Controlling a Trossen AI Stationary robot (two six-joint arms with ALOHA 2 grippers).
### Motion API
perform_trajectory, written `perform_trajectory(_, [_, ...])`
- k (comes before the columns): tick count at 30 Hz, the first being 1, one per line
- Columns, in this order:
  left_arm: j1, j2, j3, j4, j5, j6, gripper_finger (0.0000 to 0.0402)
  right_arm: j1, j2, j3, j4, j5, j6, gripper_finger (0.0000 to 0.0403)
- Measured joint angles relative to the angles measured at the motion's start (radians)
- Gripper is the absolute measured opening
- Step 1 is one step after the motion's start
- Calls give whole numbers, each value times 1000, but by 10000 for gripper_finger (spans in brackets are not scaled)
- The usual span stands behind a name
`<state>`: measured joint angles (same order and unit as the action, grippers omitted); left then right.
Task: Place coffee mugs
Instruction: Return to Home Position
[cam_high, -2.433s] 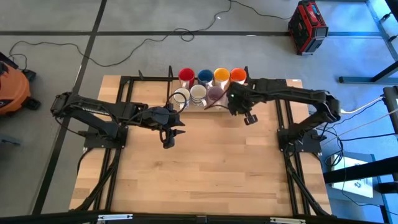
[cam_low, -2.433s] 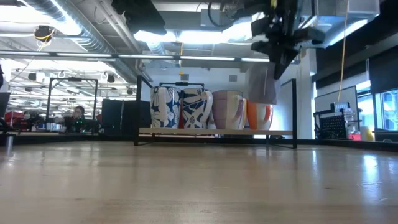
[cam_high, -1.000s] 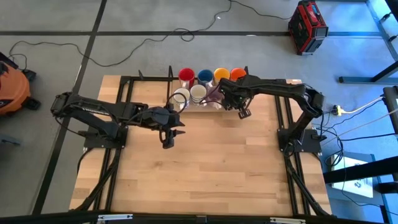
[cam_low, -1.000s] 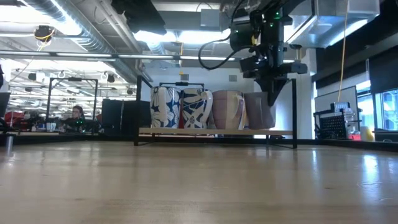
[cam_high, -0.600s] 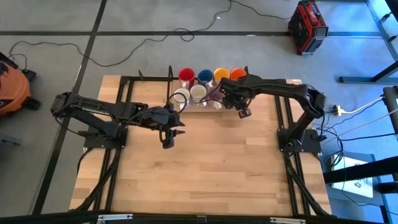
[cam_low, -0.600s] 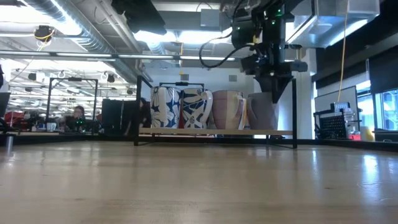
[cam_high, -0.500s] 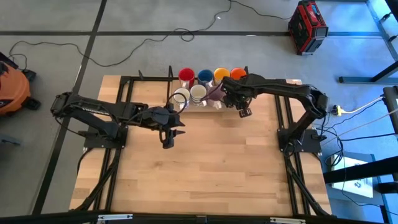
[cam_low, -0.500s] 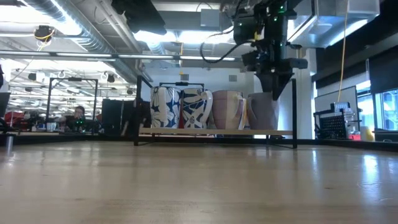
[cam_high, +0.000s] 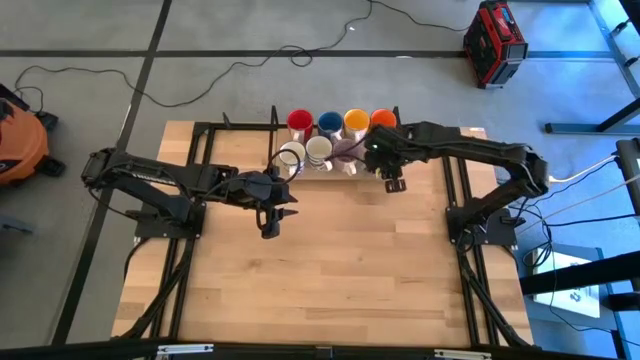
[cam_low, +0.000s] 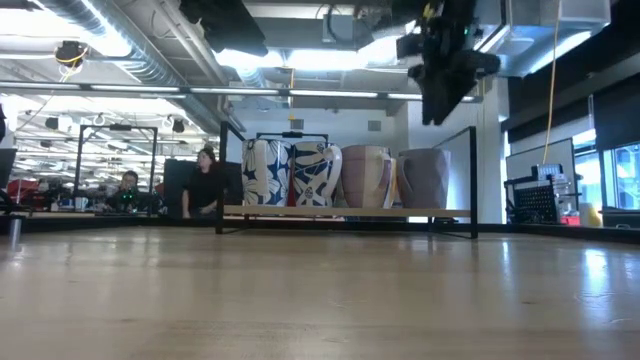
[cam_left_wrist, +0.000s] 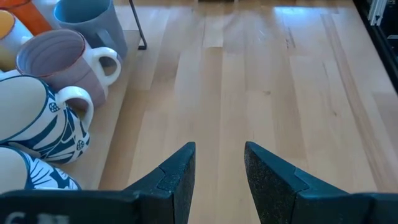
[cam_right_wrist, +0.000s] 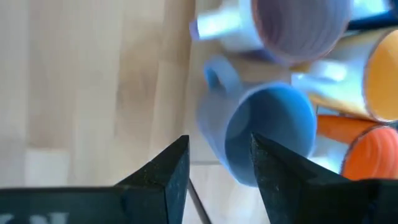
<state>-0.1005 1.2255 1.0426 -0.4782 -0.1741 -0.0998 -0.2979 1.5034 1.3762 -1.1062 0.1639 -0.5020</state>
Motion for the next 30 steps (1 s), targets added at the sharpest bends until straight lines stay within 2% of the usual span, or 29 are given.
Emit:
perform_trajectory(8, [0,-63,0,37,8,20,128,121,-132,0,152,-190,301,156])
perform_trajectory(13, [0,-159,-79,120,20,32,94,174,-238,-56,342,-264,423,155])
perform_trajectory(17, [13,-277,-211,260,68,5,50,211,-349,-198,539,-269,506,139])
perform_trajectory(21, [15,-401,-316,355,87,-18,8,235,-463,-377,758,-293,602,95])
perform_trajectory(24, [15,-481,-366,367,86,-21,8,235,-550,-503,903,-342,669,51])
perform_trajectory(27, [15,-545,-398,346,62,-21,18,234,-637,-610,1025,-345,710,11])
perform_trajectory(30, [15,-592,-420,330,34,-21,26,233,-732,-692,1089,-296,735,10])
